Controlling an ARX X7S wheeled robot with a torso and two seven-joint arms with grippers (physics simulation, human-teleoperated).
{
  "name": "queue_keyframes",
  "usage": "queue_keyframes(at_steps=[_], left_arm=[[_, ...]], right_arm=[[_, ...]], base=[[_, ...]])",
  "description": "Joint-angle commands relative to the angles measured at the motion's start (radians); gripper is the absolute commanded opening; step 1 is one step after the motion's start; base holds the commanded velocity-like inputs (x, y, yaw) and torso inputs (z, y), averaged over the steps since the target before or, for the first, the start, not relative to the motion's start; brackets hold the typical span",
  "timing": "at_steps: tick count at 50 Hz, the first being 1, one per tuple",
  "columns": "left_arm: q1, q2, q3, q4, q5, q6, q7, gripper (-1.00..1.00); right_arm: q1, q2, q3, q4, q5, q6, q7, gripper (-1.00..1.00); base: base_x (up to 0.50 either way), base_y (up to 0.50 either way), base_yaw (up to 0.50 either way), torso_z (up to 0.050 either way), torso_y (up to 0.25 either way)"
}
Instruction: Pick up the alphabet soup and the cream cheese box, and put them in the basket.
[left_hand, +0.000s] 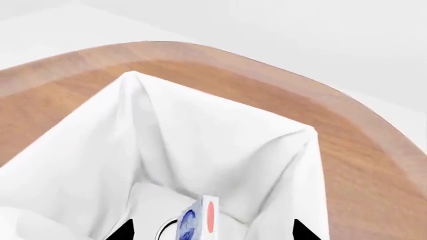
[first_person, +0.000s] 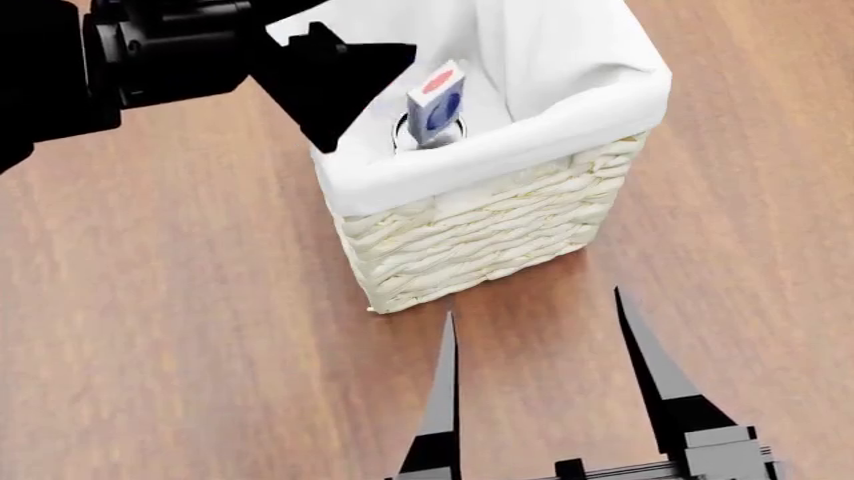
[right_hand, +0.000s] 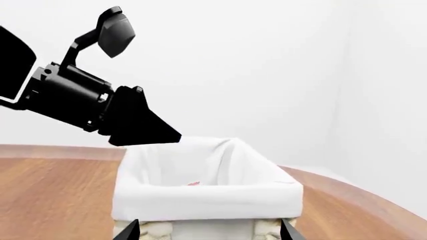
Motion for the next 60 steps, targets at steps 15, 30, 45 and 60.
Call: queue_keyframes(at_steps=[15, 30, 45, 60], left_arm=[[0.013, -0.009, -0.016, 0.023, -0.016, 0.01, -0.025, 1.0], [0.452, -0.113, -0.23, 0.752, 0.024, 0.269, -0.62, 1.0], [0.797, -0.164, -0.218, 1.111, 0.259, 0.482, -0.897, 1.0], [0.993, -0.183, -0.204, 1.159, 0.352, 0.645, -0.943, 1.0]], right_arm=[[-0.017, 0.001, 0.016, 0.0, 0.0, 0.003, -0.01, 1.0], [-0.031, -0.014, 0.023, 0.015, 0.003, -0.001, -0.022, 1.0], [-0.046, -0.028, 0.033, 0.013, -0.003, -0.014, -0.03, 1.0], [-0.066, -0.032, 0.04, 0.019, -0.013, -0.019, -0.029, 1.0]], base=[[0.0, 0.0, 0.0, 0.0, 0.0], [0.0, 0.0, 0.0, 0.0, 0.0], [0.0, 0.0, 0.0, 0.0, 0.0], [0.0, 0.0, 0.0, 0.0, 0.0]])
